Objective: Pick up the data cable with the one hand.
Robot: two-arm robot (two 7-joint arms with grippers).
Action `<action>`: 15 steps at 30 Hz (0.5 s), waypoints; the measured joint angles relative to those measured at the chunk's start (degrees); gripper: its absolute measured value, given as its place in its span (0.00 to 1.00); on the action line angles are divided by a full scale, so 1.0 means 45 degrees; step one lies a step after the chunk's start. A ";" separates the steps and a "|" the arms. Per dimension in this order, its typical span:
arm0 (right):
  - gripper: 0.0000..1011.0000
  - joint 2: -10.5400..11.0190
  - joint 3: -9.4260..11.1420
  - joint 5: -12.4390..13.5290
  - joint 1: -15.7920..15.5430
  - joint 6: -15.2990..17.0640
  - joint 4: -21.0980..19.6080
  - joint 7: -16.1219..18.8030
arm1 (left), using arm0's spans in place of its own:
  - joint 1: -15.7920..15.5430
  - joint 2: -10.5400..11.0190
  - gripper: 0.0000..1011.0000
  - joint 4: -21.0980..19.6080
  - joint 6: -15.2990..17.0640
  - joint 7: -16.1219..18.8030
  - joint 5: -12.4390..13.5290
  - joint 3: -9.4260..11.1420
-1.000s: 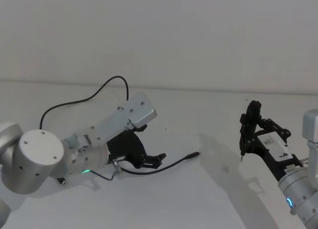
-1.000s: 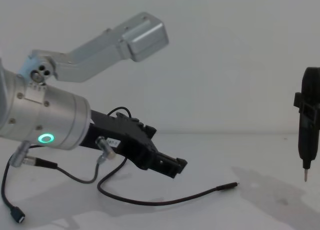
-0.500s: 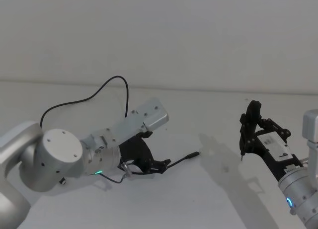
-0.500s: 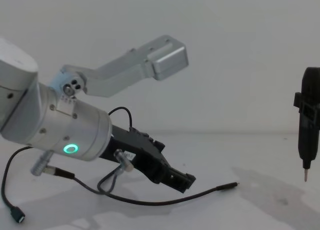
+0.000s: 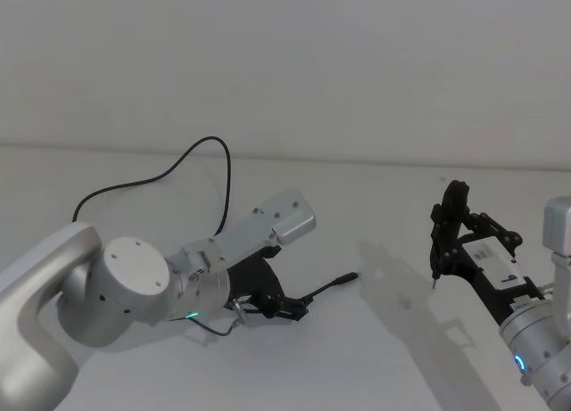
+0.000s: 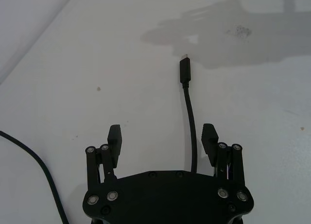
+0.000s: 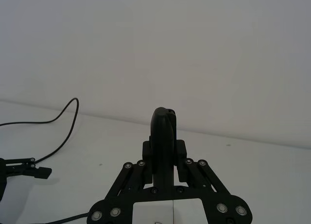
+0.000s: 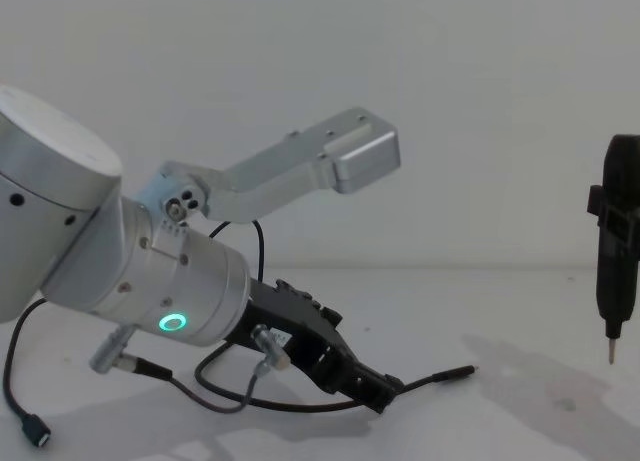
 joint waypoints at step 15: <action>0.27 0.0000 0.0000 0.0000 0.0000 0.0000 0.0000 0.0000 | -0.0043 -0.0340 0.98 0.0527 0.0032 0.0158 0.0345 0.0103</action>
